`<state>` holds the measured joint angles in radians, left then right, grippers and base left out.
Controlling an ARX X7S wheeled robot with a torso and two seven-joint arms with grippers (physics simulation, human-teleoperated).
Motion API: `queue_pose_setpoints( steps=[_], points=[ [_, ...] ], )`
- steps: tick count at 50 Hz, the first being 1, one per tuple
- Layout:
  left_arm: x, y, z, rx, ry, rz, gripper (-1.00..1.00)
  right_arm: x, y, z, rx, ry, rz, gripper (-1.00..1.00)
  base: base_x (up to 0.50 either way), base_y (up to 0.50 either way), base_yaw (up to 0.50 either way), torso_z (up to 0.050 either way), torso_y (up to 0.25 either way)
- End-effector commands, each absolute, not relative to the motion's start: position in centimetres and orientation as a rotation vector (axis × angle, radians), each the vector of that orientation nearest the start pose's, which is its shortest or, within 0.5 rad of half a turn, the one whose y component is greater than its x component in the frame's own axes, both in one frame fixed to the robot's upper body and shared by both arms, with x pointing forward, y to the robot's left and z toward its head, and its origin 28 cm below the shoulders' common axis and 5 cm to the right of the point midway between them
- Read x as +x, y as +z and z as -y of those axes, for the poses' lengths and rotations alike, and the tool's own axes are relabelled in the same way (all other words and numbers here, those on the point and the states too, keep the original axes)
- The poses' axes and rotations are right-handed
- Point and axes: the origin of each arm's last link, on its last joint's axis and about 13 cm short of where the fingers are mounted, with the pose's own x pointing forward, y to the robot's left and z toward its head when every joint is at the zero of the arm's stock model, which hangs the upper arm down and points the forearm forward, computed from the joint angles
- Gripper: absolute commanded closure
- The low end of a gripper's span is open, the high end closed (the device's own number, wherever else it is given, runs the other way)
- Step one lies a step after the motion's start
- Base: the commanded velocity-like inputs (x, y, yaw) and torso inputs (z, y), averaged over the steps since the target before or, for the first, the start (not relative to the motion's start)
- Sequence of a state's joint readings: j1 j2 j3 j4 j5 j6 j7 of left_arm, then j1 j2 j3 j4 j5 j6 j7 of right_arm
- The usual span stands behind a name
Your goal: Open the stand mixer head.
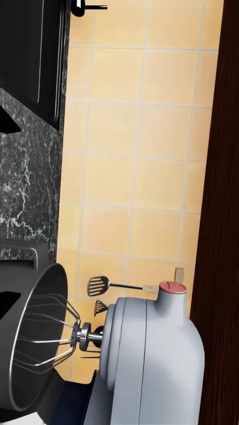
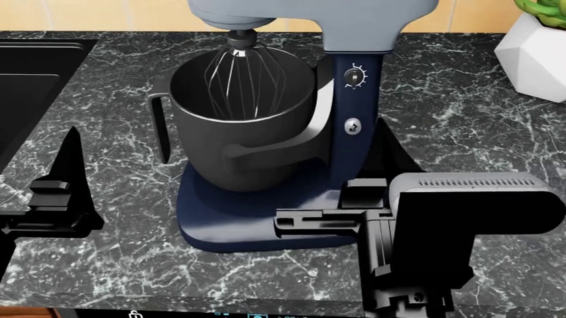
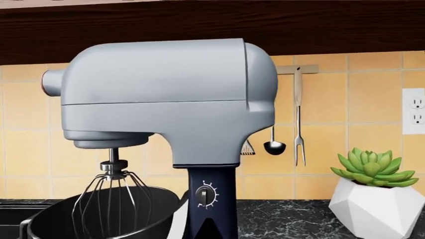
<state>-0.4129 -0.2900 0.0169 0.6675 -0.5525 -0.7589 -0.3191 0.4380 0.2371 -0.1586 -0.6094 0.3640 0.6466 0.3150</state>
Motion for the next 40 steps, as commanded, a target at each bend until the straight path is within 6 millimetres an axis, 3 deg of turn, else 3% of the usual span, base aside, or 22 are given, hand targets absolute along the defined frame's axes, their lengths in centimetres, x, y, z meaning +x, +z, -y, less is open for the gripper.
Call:
queue_pose_setpoints(
  steps=[1,31,40],
  points=[
    [23.6,19.1,-22.1,-0.096,-0.059,0.249,-1.00,24.7,18.0,8.5,0.035,0.098,0.291,1.00,0.00,0.00,0.00,0.000,0.000],
    [23.8,18.9,-22.2,-0.090,-0.057,0.242,-1.00,25.3,17.6,8.4,0.030,0.135,0.252,1.00,0.00,0.00,0.00,0.000,0.000],
    [23.8,18.9,-22.2,-0.092,-0.054,0.239,-1.00,26.6,17.7,8.9,0.027,0.104,0.235,1.00,0.00,0.00,0.00,0.000,0.000]
  ],
)
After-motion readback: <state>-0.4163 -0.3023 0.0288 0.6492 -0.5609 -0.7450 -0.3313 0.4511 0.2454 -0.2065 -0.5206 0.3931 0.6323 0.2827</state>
